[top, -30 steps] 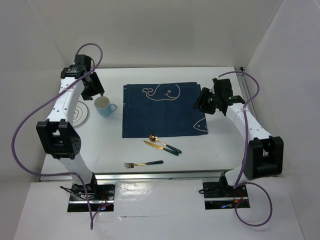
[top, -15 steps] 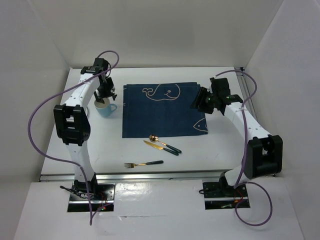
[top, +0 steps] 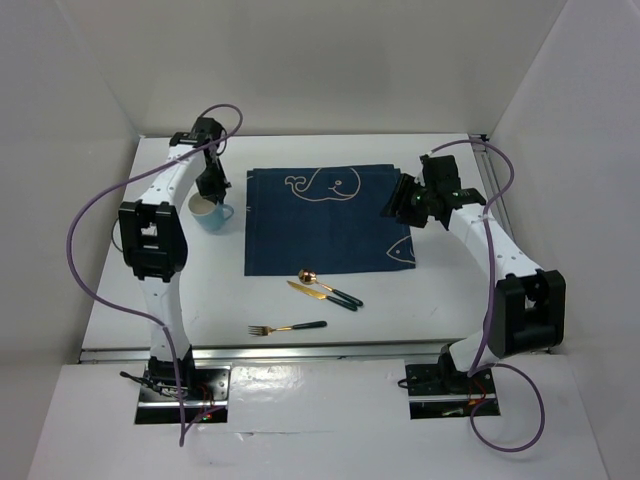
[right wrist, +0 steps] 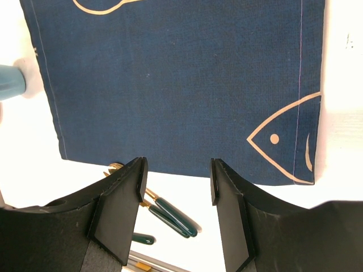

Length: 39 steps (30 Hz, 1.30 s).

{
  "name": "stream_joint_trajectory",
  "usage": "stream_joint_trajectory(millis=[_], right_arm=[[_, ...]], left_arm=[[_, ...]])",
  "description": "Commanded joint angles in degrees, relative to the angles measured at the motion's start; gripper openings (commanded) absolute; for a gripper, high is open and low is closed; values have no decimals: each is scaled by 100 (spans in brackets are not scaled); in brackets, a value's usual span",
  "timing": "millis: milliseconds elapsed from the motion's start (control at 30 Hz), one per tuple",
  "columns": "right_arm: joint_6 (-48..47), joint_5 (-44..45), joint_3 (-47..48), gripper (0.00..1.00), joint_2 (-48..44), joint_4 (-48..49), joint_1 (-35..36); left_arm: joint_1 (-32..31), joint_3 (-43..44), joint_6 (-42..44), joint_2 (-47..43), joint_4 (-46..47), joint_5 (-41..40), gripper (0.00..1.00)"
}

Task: Set the dinner table for one person

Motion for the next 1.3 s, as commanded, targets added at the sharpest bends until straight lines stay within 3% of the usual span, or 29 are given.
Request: stream_joint_trajectory(millis=[0, 100, 300, 433, 633, 1000, 1267], right_arm=[[-48, 60, 271, 59, 26, -65, 68], [-48, 60, 342, 59, 87, -126, 68], [13, 183, 394, 59, 140, -179, 68], [83, 297, 342, 59, 88, -179, 68], [136, 561, 105, 59, -290, -355, -2], [-110, 659, -361, 59, -1160, -760, -670], [-163, 606, -432, 59, -1222, -821, -671]], left_arm=[[-40, 363, 243, -179, 33, -27, 0], [-207, 530, 445, -417, -124, 184, 0], [-1340, 960, 920, -848, -485, 262, 0], [-2349, 1566, 851, -506, -845, 246, 0], [-3115, 2270, 587, 109, -794, 429, 0], [-3538, 2420, 402, 866, -319, 369, 0], [-3679, 2367, 341, 1208, -319, 158, 0]])
